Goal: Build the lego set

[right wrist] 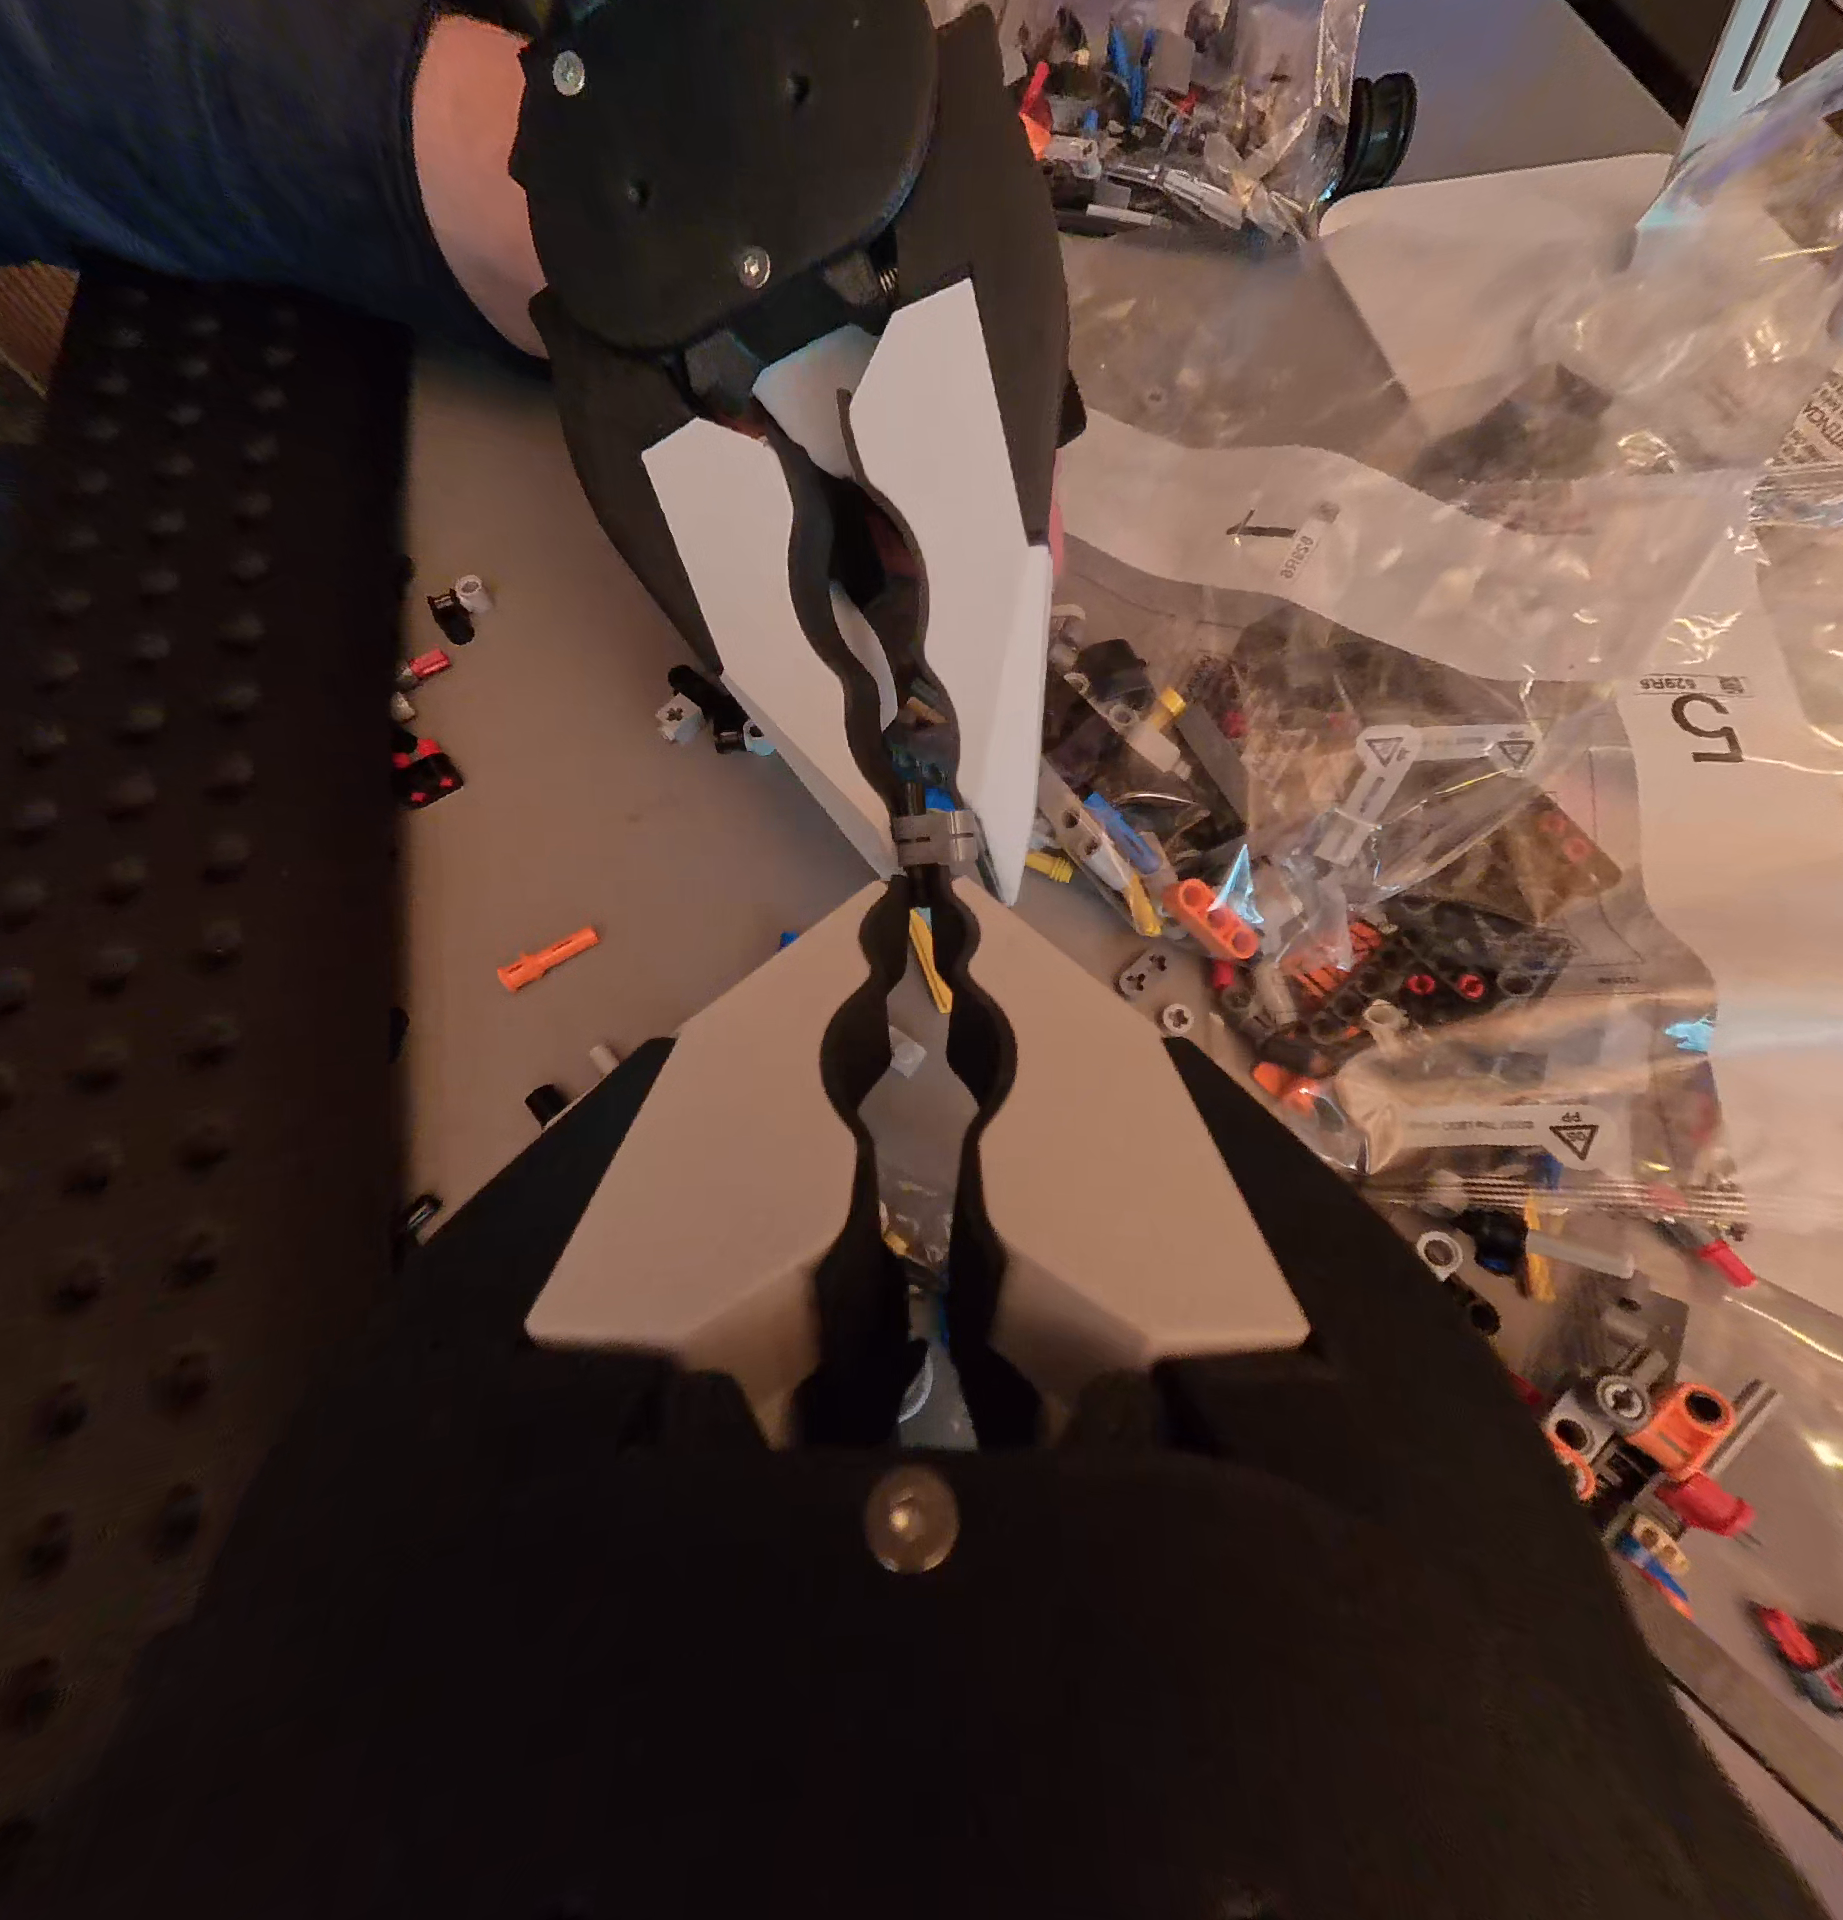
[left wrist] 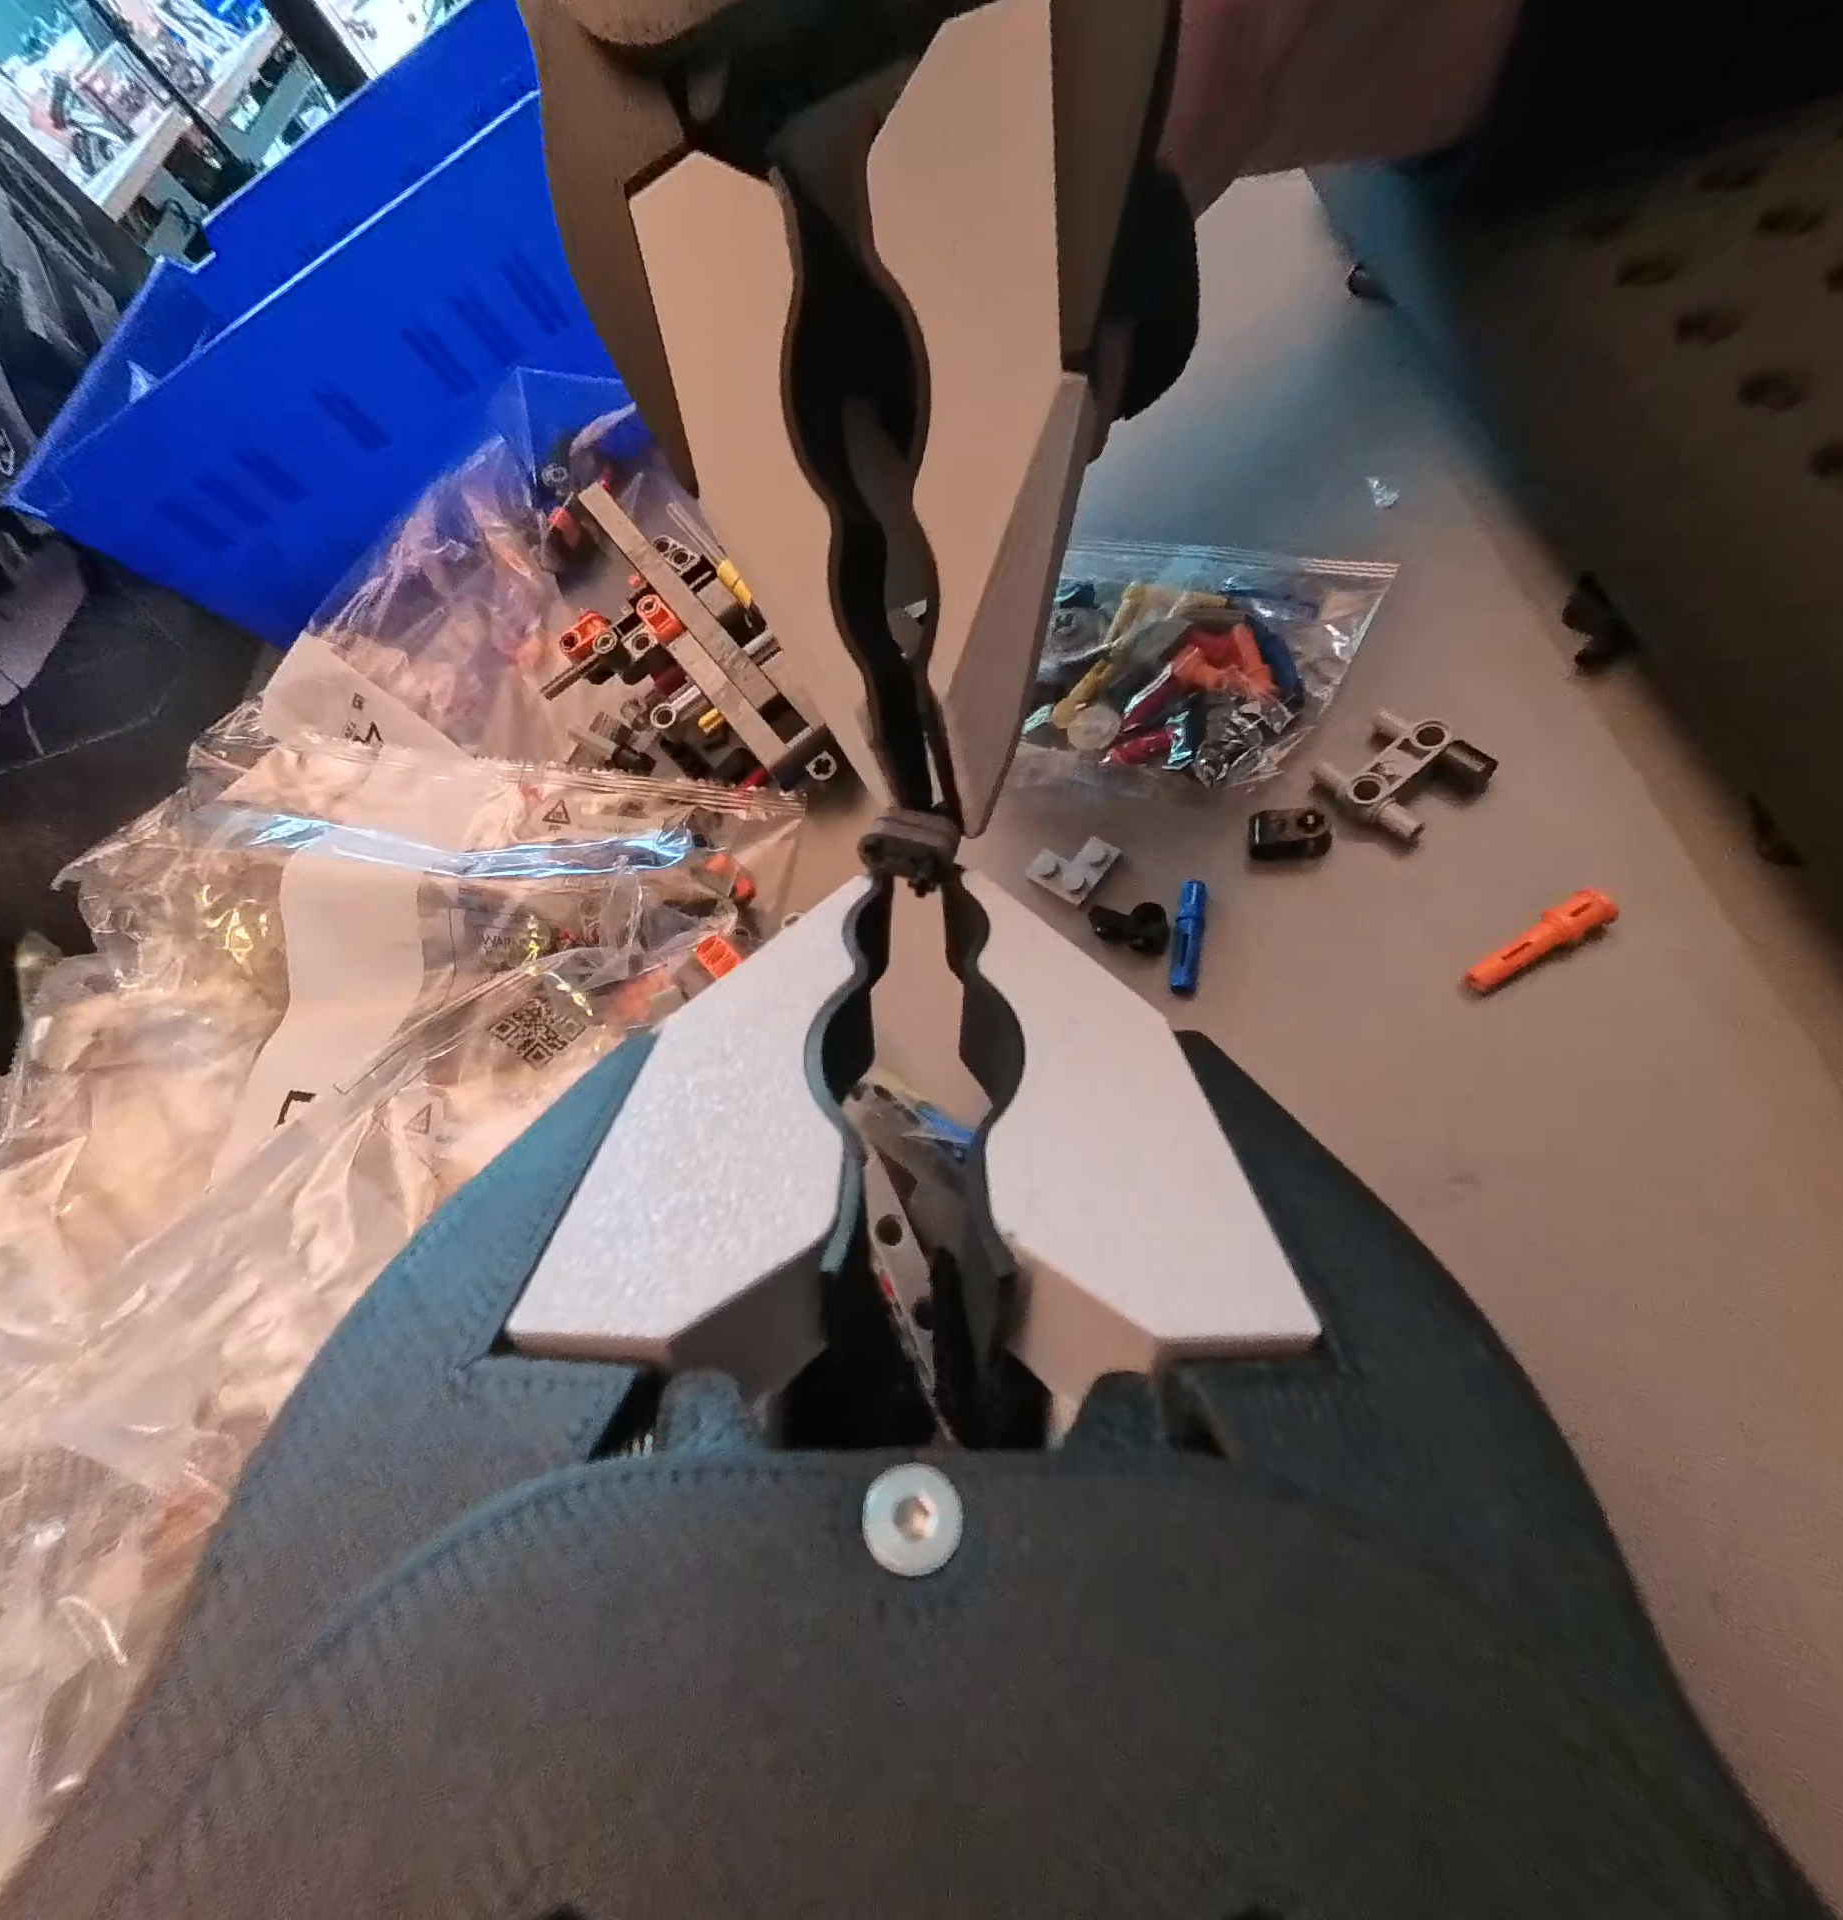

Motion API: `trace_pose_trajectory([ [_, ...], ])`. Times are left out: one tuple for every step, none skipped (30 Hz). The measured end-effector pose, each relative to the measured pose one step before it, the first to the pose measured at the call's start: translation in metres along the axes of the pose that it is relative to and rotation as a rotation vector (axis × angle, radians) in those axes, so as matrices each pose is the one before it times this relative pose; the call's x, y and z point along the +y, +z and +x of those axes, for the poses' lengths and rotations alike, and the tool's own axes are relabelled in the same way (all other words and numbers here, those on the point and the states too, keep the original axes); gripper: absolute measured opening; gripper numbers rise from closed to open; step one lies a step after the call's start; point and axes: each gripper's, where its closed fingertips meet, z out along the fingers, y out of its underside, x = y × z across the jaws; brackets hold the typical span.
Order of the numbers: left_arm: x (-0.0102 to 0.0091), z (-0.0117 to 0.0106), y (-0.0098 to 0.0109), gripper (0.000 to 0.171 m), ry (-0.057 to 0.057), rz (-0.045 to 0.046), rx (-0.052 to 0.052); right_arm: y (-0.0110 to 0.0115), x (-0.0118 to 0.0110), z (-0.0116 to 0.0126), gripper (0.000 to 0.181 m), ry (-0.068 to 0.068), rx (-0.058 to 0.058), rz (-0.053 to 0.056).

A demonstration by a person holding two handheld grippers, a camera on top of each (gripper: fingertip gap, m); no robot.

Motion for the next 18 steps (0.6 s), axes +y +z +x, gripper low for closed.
trace_pose_trajectory([
  [0.00027,0.00033,-0.00003,0.007,-0.004,-0.0022,0.0048,0.00013,-0.0001,0.00017,0.001,-0.0036,0.0029,0.0001],
  [-0.0007,0.00054,-0.00057,0.004,-0.0022,0.00443,0.0047,-0.00006,-0.00075,0.00011,0.002,-0.0023,0.0018,0.0033],
  [-0.00152,0.00166,-0.00121,0.0,-0.005,0.0099,0.0127,-0.00054,-0.00121,-0.00066,0.002,-0.0014,-0.0028,0.0068],
  [-0.00105,0.00093,-0.00082,0.0,-0.0113,0.00809,0.0109,-0.00058,-0.00084,-0.00052,0.001,-0.0019,-0.0028,0.0043],
  [-0.00075,-0.00006,-0.00069,0.0,-0.0096,0.00528,0.0046,-0.00024,-0.00037,-0.00022,0.001,-0.0022,0.0011,0.0019],
  [-0.00094,-0.00081,-0.00069,0.0,-0.0038,0.00693,-0.0023,-0.00026,-0.00082,0.00007,0.001,-0.0027,0.0028,0.0029],
  [-0.00103,-0.0002,-0.00046,0.0,-0.0083,0.00658,0.0024,-0.00059,-0.00078,0.00013,0.001,-0.006,0.004,0.0035],
  [-0.00148,0.00016,-0.00049,0.0,-0.0148,0.01019,0.007,-0.00087,-0.00131,0.00053,0.001,-0.0101,0.0092,0.0056],
  [-0.00163,-0.00086,-0.00071,0.0,-0.0179,0.01051,0.0034,-0.00094,-0.00162,0.00113,0.001,-0.0102,0.014,0.0065],
  [-0.00129,-0.0006,-0.00067,0.0,-0.023,0.00962,0.0074,-0.00072,-0.00109,0.00108,0.002,-0.01,0.0127,0.0028],
  [-0.00056,-0.00049,-0.00011,0.0,-0.0284,0.00705,0.0092,-0.00027,-0.00016,0.00152,0.001,-0.0143,0.0175,-0.0038],
  [-0.00041,-0.00018,0.00023,0.004,-0.0269,0.00694,0.0088,0.00003,0.0006,0.00204,0.001,-0.0211,0.0241,-0.0099],
  [0.00016,-0.00028,0.00053,0.007,-0.0185,0.00445,0.005,0.00035,0.00052,0.00093,0.001,-0.0194,0.0177,-0.0098],
  [-0.00021,-0.00055,0.00047,0.011,-0.0145,0.00424,0.0002,0.00057,0.00045,0.00002,0.001,-0.0135,0.0081,-0.007],
  [-0.0013,0.00024,-0.00008,0.014,-0.0169,0.00791,0.0075,0.00036,0.00002,0.00008,0.002,-0.0092,0.0066,-0.0024],
  [-0.00047,0.00009,-0.00025,0.016,-0.0158,0.00266,0.0071,-0.00044,-0.00039,0.00094,0.001,-0.0053,0.008,0.0009],
  [-0.00091,-0.00102,-0.00068,0.016,-0.0088,0.00654,-0.0019,-0.00074,-0.00058,0.00086,0.001,-0.0062,0.0082,0.002],
  [-0.0011,-0.00124,-0.00085,0.012,-0.0052,0.00608,-0.005,-0.00047,-0.00093,0.0004,0.001,-0.0071,0.007,0.0027],
])
